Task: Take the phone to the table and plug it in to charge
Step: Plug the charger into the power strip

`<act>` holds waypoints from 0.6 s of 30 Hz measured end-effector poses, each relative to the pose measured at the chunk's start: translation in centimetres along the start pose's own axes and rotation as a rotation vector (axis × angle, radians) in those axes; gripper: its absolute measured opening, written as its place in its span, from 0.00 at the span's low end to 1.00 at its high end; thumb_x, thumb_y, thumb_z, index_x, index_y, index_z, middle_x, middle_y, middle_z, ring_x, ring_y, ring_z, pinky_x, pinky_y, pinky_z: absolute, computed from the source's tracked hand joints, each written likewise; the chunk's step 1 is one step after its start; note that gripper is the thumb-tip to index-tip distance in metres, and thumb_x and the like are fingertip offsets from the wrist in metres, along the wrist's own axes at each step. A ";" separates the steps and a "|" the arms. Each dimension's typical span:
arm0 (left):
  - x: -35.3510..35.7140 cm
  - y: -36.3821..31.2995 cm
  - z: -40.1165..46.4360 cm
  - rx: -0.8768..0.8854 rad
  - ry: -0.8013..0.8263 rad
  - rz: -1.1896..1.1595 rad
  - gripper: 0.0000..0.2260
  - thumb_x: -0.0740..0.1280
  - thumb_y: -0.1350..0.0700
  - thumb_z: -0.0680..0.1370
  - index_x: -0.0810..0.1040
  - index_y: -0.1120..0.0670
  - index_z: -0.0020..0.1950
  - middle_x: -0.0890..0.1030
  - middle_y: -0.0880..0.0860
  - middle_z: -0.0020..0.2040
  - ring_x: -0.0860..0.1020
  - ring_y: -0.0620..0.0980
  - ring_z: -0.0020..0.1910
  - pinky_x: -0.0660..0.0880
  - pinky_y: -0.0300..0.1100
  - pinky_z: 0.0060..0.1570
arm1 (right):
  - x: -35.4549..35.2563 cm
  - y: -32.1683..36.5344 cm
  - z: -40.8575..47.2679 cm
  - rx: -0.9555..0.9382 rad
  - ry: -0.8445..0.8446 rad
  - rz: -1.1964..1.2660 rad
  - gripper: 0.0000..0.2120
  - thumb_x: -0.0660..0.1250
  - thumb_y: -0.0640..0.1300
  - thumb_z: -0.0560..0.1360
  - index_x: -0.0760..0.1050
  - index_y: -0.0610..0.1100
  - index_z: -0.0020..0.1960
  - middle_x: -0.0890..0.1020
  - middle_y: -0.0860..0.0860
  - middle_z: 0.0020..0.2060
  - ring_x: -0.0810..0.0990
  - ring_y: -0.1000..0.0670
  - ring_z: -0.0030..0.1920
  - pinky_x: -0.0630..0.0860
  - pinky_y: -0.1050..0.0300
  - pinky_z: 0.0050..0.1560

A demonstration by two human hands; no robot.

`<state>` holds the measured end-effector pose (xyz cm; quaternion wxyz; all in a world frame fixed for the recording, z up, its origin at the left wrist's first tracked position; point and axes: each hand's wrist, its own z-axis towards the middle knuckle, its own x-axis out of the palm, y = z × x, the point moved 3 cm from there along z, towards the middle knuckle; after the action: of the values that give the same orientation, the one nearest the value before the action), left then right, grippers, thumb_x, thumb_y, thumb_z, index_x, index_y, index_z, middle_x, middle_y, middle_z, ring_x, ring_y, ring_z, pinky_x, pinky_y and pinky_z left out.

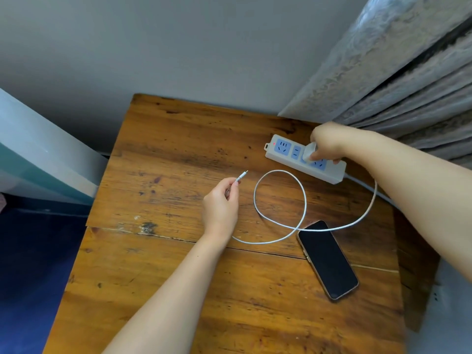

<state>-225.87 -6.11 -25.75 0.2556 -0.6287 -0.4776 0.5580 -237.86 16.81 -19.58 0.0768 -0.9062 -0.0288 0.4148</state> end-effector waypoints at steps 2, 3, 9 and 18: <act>0.2 -0.2 -0.3 0.000 0.001 0.003 0.09 0.61 0.54 0.79 0.80 0.52 0.53 0.81 0.49 0.40 0.77 0.48 0.40 0.72 0.40 0.38 | -0.1 1.2 -0.1 -0.025 0.014 -0.084 0.14 0.68 0.45 0.74 0.74 0.36 0.54 0.75 0.46 0.33 0.79 0.49 0.30 0.75 0.58 0.26; 0.3 -0.3 -0.5 0.000 0.005 0.002 0.09 0.61 0.53 0.79 0.80 0.51 0.53 0.81 0.48 0.40 0.77 0.48 0.39 0.71 0.40 0.37 | -0.2 1.7 -0.2 -0.033 0.016 -0.115 0.12 0.67 0.44 0.74 0.74 0.36 0.53 0.75 0.46 0.32 0.78 0.49 0.29 0.74 0.59 0.26; 0.2 -1.0 -0.8 -0.004 0.019 -0.021 0.09 0.61 0.53 0.79 0.80 0.51 0.50 0.79 0.46 0.35 0.76 0.48 0.36 0.72 0.43 0.35 | -0.1 2.9 -0.5 -0.058 0.019 -0.232 0.12 0.66 0.40 0.75 0.74 0.36 0.56 0.73 0.47 0.34 0.77 0.49 0.35 0.75 0.58 0.34; -0.6 -3.6 -2.3 0.072 0.064 -0.230 0.10 0.57 0.56 0.80 0.76 0.48 0.43 0.68 0.44 0.27 0.65 0.40 0.24 0.61 0.31 0.24 | 0.1 3.2 -4.5 -0.152 -0.499 -0.080 0.17 0.61 0.46 0.77 0.72 0.43 0.65 0.74 0.41 0.62 0.70 0.40 0.63 0.66 0.41 0.62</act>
<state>-224.82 -4.66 -21.84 0.3554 -0.5776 -0.5178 0.5215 -234.41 13.10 -17.27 0.0155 -0.7772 -0.1136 0.6188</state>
